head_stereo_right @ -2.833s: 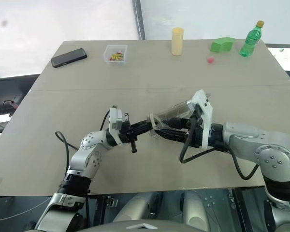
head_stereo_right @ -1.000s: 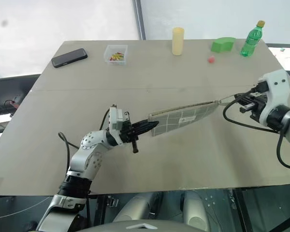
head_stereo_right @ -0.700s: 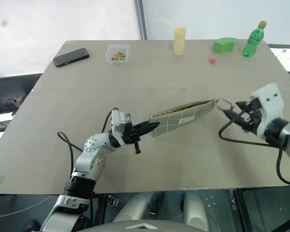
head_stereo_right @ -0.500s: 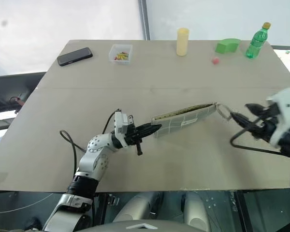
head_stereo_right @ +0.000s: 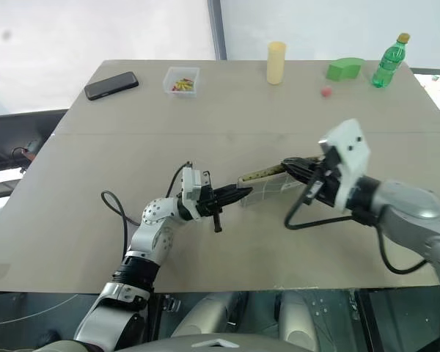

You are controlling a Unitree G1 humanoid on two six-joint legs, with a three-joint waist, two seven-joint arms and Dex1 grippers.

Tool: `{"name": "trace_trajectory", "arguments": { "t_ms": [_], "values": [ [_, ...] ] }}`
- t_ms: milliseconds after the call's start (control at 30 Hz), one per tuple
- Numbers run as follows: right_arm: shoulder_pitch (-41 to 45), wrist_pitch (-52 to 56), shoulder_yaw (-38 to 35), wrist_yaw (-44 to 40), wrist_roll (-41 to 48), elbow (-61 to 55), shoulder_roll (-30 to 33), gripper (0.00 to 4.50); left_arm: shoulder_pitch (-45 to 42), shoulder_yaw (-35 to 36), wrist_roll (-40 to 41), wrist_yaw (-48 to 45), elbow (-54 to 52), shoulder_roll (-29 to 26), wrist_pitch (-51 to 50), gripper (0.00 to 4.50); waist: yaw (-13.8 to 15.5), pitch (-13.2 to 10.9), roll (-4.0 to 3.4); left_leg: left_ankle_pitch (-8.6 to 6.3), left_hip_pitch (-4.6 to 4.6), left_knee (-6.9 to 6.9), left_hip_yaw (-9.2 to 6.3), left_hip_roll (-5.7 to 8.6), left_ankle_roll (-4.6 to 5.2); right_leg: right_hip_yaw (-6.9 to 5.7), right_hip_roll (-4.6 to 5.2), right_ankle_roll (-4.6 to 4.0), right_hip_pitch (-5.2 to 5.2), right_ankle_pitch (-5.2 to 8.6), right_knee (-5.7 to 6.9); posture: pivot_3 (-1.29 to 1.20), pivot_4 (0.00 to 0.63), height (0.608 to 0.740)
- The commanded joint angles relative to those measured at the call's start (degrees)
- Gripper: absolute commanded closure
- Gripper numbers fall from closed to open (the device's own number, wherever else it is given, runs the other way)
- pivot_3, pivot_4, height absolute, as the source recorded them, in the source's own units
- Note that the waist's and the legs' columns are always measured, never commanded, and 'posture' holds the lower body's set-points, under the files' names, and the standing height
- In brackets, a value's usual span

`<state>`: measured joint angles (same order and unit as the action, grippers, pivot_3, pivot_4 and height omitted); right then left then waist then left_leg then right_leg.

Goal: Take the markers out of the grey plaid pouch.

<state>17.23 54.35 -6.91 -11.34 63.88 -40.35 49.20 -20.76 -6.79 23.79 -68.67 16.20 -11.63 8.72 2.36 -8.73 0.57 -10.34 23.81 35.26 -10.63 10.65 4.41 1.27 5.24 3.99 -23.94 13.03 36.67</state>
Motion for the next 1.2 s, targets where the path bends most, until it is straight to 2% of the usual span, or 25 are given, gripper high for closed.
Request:
{"name": "trace_trajectory", "arguments": {
  "t_ms": [33, 167, 300, 433, 633, 767, 867, 967, 1033, 1200],
  "values": [
    [0.7, 0.3, 2.5, -3.0, -5.1, 0.0, 1.8, 4.44, 2.2, -0.2, 3.3, -1.7, -5.6, 0.4, -1.4, 4.5, -0.1, 0.0, 0.0, -0.01, 0.0, 0.0, 0.01, 0.01, 0.01, 0.03, 0.01, 0.0, 0.0, 0.0, -0.01, 0.0, 0.15, 0.74],
    [0.7, 1.9, 3.4, -6.5, -6.2, 0.2, 4.0, 4.44, 4.6, -0.3, 4.4, -2.1, -8.3, 0.5, -2.2, 4.5, -0.1, 0.0, -0.01, -0.05, -0.02, 0.0, 0.0, 0.01, 0.07, 0.02, 0.0, 0.01, 0.0, 0.0, 0.0, 0.0, 0.15, 0.74],
    [0.4, 1.2, 10.9, -11.3, -15.8, 1.8, 7.9, 4.44, 5.1, -0.6, 4.6, -3.5, -8.3, 0.5, -1.7, 4.5, -0.1, 0.0, -0.01, -0.05, -0.05, 0.04, -0.01, 0.0, 0.07, -0.01, -0.01, 0.01, 0.02, 0.0, 0.05, 0.0, 0.15, 0.74],
    [4.2, 1.8, 15.3, -17.9, -19.3, 3.0, 9.6, 4.44, 3.9, -0.7, 6.7, -5.9, -7.3, 0.9, -4.7, 4.5, -0.2, 0.0, -0.04, -0.05, -0.06, 0.06, 0.04, 0.0, 0.07, 0.01, -0.01, 0.01, 0.02, 0.0, 0.07, 0.0, 0.15, 0.74],
    [7.7, 8.5, 4.3, -24.7, -6.8, -2.5, 15.6, 4.44, 1.5, 1.1, 17.3, -6.3, -10.9, 0.5, -22.5, 4.5, 0.0, -0.1, -0.06, -0.07, 0.03, 0.06, -0.1, 0.0, 0.09, -0.15, -0.01, 0.03, 0.02, 0.01, 0.0, 0.0, 0.15, 0.74],
    [9.2, 8.8, 5.3, -24.4, -9.0, -3.1, 16.0, 4.44, 1.0, 1.3, 20.0, -7.0, -10.8, -2.4, -31.4, 4.5, -0.4, -0.1, -0.07, -0.08, 0.03, 0.05, -0.11, -0.01, 0.1, -0.16, -0.01, 0.04, 0.01, 0.01, -0.01, 0.0, 0.15, 0.74],
    [6.2, 3.8, 15.8, -22.7, -21.3, -2.2, 14.8, 4.44, 1.2, 0.8, 15.4, -7.5, -7.0, -2.7, -26.6, 4.5, -0.3, 0.0, -0.06, -0.08, 0.01, 0.05, -0.05, -0.02, 0.1, -0.09, -0.01, 0.03, 0.01, 0.02, 0.01, 0.0, 0.15, 0.74],
    [2.3, -1.9, 22.8, -24.3, -30.0, -2.1, 14.7, 4.44, 1.5, 0.3, 11.8, -7.4, -5.5, -2.4, -22.2, 4.5, -0.1, 0.0, -0.06, -0.08, -0.01, 0.08, -0.01, -0.01, 0.09, -0.07, 0.02, 0.02, 0.01, 0.01, 0.02, 0.0, 0.15, 0.74],
    [0.4, -4.3, 24.2, -25.8, -32.6, -2.8, 14.9, 4.44, 1.9, 0.6, 10.6, -6.9, -5.3, -2.0, -20.3, 4.5, -0.1, 0.0, -0.07, -0.07, 0.02, 0.08, 0.02, 0.03, 0.08, -0.02, 0.07, 0.02, -0.01, 0.01, 0.02, 0.0, 0.15, 0.74],
    [-2.2, -8.1, 22.1, -27.0, -33.7, -2.2, 10.8, 4.44, 4.6, -0.4, 6.2, -7.1, -5.7, -2.2, -13.8, 4.5, -0.2, 0.0, -0.03, -0.08, -0.02, 0.08, 0.06, 0.02, 0.1, 0.04, 0.06, 0.02, 0.02, 0.01, 0.01, 0.0, 0.15, 0.74]
  ]
}}
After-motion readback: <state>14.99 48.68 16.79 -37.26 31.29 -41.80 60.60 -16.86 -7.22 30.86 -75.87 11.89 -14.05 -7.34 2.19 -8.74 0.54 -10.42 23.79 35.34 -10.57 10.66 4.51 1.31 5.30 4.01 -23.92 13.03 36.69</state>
